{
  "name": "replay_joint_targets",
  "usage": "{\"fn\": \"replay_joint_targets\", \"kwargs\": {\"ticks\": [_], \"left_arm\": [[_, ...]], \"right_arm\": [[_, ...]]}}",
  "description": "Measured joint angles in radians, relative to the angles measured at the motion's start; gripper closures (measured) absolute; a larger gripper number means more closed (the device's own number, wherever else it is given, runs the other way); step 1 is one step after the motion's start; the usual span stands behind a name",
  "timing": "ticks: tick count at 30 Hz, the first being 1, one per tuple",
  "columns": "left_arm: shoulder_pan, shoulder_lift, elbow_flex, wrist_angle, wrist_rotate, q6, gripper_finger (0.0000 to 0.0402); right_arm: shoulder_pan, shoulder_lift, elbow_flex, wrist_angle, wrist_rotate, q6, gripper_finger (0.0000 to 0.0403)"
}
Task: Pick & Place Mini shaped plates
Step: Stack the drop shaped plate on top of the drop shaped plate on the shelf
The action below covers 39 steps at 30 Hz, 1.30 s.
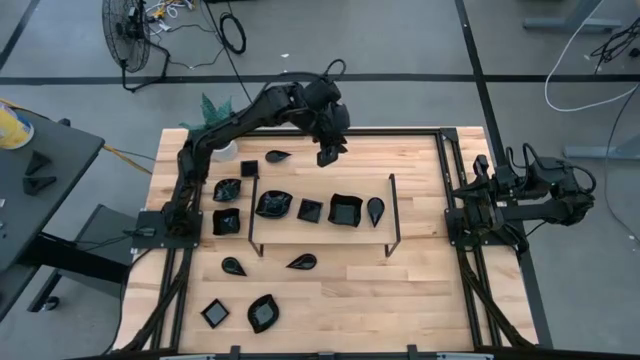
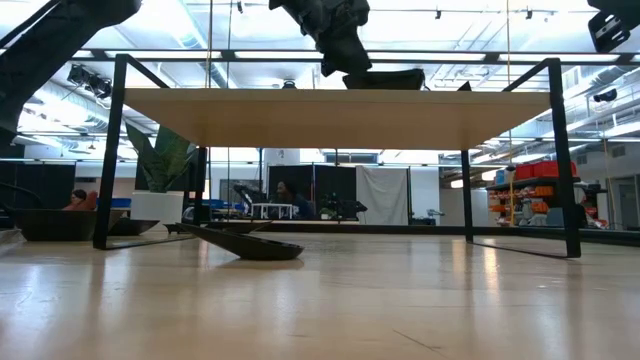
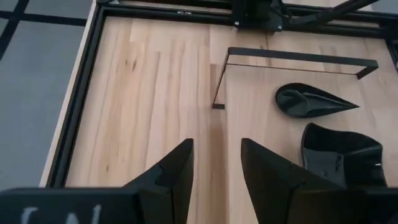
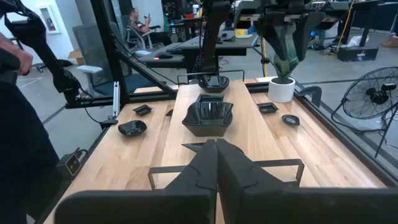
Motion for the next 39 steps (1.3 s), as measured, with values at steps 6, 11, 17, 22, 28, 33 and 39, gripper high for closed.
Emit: {"fn": "replay_joint_targets", "kwargs": {"ticks": [6, 11, 17, 22, 28, 33, 39], "left_arm": [[0.036, 0.0, 0.0, 0.003, -0.001, 0.012, 0.0261], [0.082, 0.0, 0.0, 0.018, -0.003, 0.043, 0.0261], [0.161, 0.0, 0.0, -0.051, -0.008, 0.044, 0.0261], [0.177, 0.0, -0.025, -0.098, -0.018, 0.044, 0.0261], [0.183, -0.116, -0.256, 0.042, 0.014, 0.043, 0.0261], [0.203, -0.244, -0.505, 0.219, 0.013, 0.001, 0.0261], [0.253, -0.3, -0.65, 0.259, 0.015, -0.009, 0.0261]], "right_arm": [[0.0, 0.0, 0.0, 0.0, 0.0, 0.0, 0.0398], [0.0, 0.0, 0.0, 0.0, 0.0, 0.0, 0.0398], [0.0, 0.0, 0.0, 0.0, 0.0, 0.0, 0.0398], [0.0, 0.0, 0.0, 0.0, 0.0, 0.0, 0.0398], [0.0, 0.0, 0.0, 0.0, 0.0, 0.0, 0.0398], [0.0, 0.0, 0.0, 0.0, 0.0, 0.0, 0.0398], [0.0, 0.0, 0.0, 0.0, 0.0, 0.0, 0.0398]]}}
